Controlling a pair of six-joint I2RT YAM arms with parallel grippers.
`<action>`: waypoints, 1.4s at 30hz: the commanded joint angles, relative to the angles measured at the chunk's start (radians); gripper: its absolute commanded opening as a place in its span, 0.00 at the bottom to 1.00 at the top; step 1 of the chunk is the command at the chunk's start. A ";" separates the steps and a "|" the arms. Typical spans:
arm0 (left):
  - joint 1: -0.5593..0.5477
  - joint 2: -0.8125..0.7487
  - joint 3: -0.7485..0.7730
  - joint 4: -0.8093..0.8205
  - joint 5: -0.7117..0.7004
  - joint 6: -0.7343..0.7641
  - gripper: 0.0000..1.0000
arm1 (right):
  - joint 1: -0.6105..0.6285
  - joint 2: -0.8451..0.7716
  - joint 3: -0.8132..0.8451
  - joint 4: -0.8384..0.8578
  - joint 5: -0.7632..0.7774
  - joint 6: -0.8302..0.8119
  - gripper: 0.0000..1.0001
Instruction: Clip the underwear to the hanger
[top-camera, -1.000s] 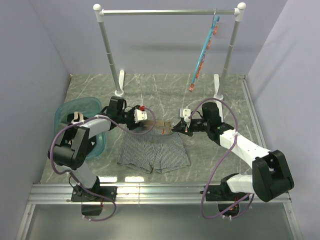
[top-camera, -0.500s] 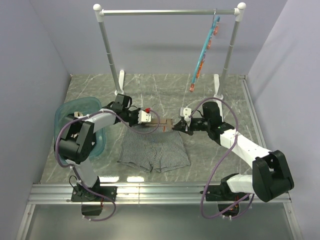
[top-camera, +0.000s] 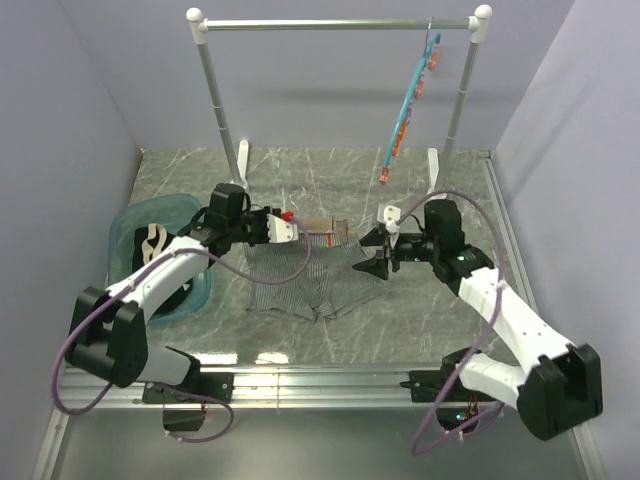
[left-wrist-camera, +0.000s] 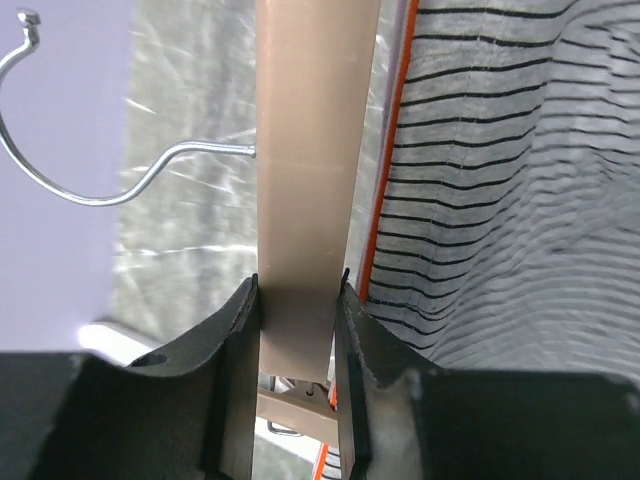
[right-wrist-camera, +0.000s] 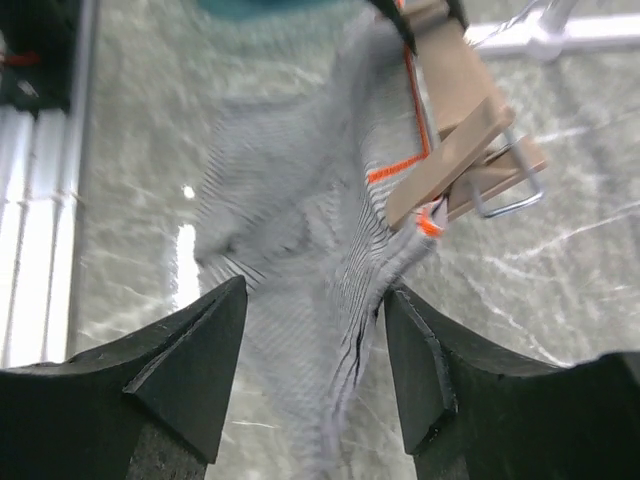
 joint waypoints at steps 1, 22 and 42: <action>-0.031 -0.090 -0.046 0.040 -0.074 0.009 0.00 | -0.005 -0.105 0.078 -0.090 -0.025 0.104 0.64; -0.244 -0.292 -0.177 0.133 -0.281 0.178 0.00 | 0.013 0.052 0.443 -0.327 -0.003 0.282 0.70; -0.336 -0.376 -0.207 0.173 -0.404 0.239 0.00 | 0.248 0.259 0.491 -0.325 0.241 0.380 0.58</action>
